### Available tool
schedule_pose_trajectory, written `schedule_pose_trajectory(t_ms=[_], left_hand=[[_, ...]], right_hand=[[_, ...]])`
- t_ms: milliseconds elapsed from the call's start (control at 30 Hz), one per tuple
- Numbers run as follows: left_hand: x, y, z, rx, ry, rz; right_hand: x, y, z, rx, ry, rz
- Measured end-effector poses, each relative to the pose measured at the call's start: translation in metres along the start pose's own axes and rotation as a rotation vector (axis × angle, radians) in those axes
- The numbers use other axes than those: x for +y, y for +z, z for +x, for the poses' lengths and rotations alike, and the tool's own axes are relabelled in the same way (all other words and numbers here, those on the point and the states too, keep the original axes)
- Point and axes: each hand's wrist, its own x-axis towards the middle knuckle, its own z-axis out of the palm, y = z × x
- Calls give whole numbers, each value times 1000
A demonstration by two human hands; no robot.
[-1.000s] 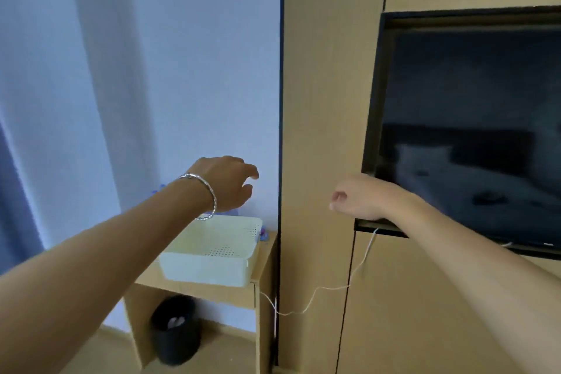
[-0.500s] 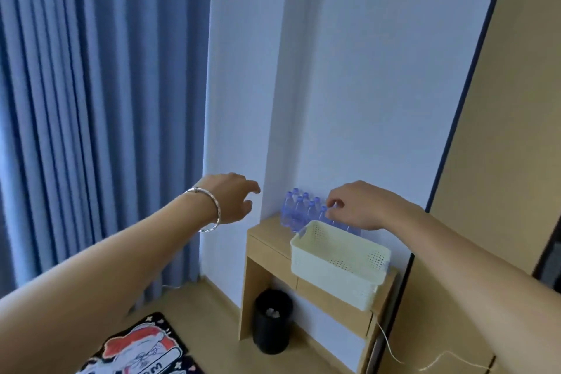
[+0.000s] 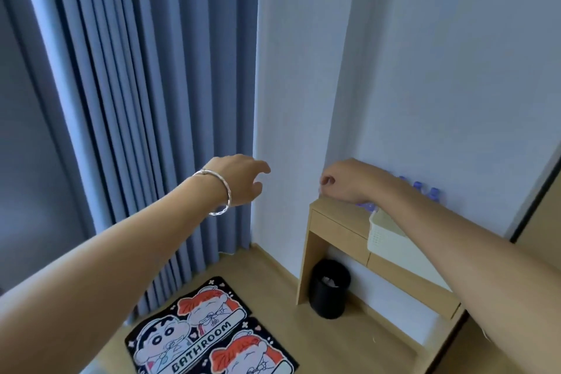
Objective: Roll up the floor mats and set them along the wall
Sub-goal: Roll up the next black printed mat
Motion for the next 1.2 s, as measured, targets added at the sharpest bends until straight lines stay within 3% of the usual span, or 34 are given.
schedule_pose_trajectory(t_ms=[367,600,767,967,1200], left_hand=[[-91,42,16,-123,-158,68],[-98,54,115,-115,-171,128],[-95,52,185,-48,-123,145],[-109,74,239,-109,-68,169],[-103,125,298,-139,115,116]], right_hand=[[-67,41,115,-114,-199,4],[-35,26,195,-32,-245,47],[10,20,245,-3,-193,63],[41,42,284,-28,-107,151],[76,89,279,-93,101,217]])
